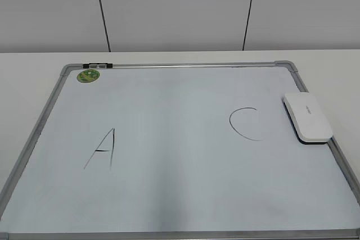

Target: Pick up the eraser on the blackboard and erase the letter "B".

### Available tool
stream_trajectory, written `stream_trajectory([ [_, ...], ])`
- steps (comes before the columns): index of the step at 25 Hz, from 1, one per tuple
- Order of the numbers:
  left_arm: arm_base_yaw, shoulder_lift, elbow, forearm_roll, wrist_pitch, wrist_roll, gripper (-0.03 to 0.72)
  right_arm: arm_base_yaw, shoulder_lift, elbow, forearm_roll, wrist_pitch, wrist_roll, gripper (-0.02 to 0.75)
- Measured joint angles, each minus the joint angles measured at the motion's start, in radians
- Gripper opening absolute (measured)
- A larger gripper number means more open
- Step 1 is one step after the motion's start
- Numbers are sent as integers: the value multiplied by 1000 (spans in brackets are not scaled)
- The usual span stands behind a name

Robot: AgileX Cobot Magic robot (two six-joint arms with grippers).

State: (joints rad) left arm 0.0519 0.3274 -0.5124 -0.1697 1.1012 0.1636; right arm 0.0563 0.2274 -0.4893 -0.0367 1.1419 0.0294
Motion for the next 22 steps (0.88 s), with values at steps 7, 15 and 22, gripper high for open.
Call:
stream_trajectory([
  [7,0,0,0,50,-6,-43,389,0,0,0,0,-2,0,589],
  [15,0,0,0,51,-6,-47,389,0,0,0,-1,-4,2,589],
  [22,0,0,0,51,-6,-49,389,0,0,0,-2,-4,2,589],
])
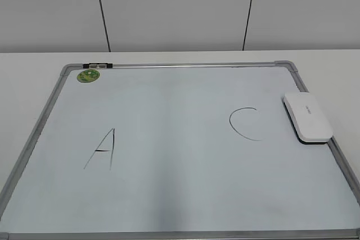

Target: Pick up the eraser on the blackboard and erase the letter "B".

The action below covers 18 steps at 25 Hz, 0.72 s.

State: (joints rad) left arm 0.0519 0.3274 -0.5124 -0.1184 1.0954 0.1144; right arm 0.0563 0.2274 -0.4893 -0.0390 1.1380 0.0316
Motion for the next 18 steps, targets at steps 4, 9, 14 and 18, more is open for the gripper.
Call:
stream_trajectory([
  [4,0,-28,0,0,-1,0,389,0,-6,0,0,0,0,589],
  [9,0,-134,0,0,-1,0,389,-17,-73,0,0,0,0,589],
  [14,0,-277,0,0,-1,0,388,-19,-183,0,0,0,0,589],
  [18,0,-319,0,2,4,0,388,-19,-243,0,0,0,0,588],
])
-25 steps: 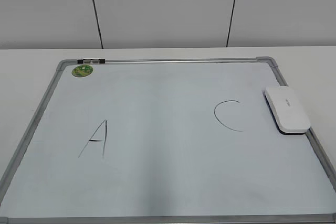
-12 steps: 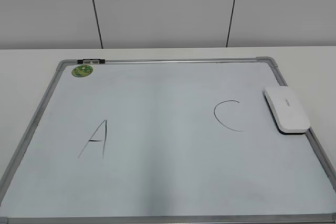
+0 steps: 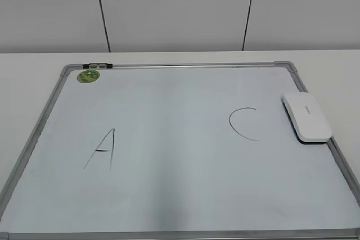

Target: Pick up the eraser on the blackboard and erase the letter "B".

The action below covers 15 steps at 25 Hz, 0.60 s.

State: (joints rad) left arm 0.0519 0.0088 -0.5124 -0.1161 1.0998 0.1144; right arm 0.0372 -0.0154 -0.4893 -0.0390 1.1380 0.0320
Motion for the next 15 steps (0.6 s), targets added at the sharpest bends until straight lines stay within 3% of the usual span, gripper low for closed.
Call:
stream_trajectory([
  [15,0,0,0,0,2,0,365,0,-1,0,0,2,0,588],
])
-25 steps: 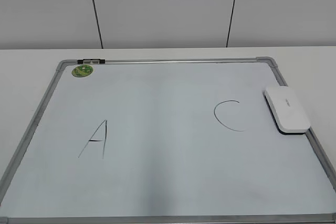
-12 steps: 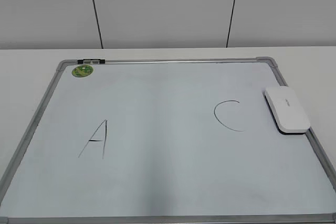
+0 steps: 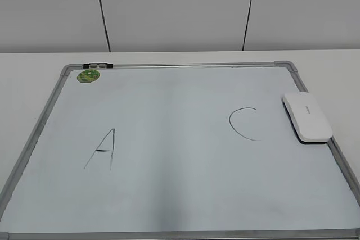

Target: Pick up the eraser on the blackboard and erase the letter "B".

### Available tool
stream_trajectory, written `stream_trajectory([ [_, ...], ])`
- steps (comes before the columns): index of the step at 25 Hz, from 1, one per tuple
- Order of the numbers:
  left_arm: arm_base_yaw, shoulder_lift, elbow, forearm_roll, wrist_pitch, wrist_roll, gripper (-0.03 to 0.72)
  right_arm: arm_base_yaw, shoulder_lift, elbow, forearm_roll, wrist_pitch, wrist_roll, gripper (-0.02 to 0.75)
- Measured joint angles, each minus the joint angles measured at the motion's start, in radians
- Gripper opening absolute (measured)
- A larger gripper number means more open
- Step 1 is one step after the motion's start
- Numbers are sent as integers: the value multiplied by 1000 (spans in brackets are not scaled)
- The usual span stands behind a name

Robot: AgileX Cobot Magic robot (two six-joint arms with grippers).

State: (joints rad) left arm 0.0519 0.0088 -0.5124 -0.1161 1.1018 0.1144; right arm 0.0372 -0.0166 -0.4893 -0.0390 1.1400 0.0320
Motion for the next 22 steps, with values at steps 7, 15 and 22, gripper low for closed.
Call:
stream_trajectory([
  [7,0,0,0,0,0,0,325,0,0,0,0,0,0,588],
  [15,0,0,0,0,0,0,290,0,0,0,0,0,0,588],
  [22,0,0,0,0,0,0,251,0,0,0,0,0,0,588],
])
